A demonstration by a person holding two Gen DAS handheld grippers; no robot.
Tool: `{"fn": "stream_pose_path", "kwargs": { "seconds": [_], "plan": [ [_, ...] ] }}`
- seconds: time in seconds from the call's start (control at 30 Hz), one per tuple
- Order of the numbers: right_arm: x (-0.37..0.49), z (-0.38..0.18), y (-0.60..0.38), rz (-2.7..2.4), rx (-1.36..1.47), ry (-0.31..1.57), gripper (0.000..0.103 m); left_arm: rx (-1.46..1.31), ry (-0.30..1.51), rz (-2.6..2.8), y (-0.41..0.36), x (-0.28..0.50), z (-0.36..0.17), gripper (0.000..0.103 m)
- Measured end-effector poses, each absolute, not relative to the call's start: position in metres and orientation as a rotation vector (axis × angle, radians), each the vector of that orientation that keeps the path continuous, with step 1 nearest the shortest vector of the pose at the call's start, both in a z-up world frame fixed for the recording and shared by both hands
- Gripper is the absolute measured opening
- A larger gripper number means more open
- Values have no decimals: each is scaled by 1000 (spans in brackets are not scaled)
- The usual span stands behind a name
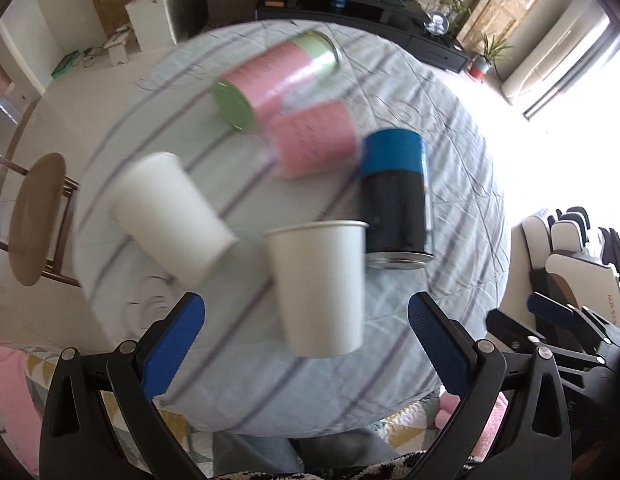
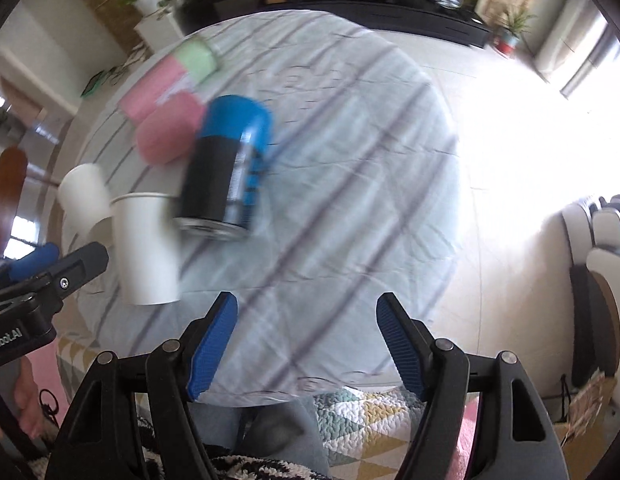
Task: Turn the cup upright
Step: 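Rotate the held white cup with the right gripper, opening upward, then lower the upright white cup onto the cloth beside the blue can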
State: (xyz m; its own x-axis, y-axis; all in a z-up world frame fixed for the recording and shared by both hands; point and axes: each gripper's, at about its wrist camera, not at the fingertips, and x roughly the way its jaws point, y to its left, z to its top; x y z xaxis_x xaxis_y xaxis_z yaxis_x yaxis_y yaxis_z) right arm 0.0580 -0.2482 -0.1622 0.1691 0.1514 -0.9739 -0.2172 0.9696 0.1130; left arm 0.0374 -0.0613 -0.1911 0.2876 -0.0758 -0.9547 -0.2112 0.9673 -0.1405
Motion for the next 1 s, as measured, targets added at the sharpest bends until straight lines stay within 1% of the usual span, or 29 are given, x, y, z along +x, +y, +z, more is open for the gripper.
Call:
{"fn": "stream_pose_path", "kwargs": {
  "seconds": [0.23,0.27,0.33,0.4,0.43,0.5,0.53,0.63,1.0],
  "plan": [
    [63,-183,-283,197,-34,1438,74,-298,1337,125,-77,53,-225,103],
    [63,-185,-284,195,-36,1444,74,-301,1342,130,-77,55,-228,101],
    [63,-190,-286,195,-38,1458,74,-314,1354,134,-76,59,-236,93],
    [64,-193,-285,198,-42,1461,74,-314,1375,141,-76,62,-243,78],
    [62,-193,-285,199,-44,1461,74,-309,1390,149,-75,63,-247,75],
    [63,-193,-284,202,-41,1459,74,-319,1405,157,-73,64,-251,65],
    [63,-193,-284,203,-40,1458,74,-329,1416,162,-71,64,-253,64],
    [67,-193,-285,203,-34,1459,74,-352,1406,150,-68,65,-248,64],
    [69,-185,-277,225,-3,1439,74,-250,1216,95,-72,62,-196,65]
  ]
}}
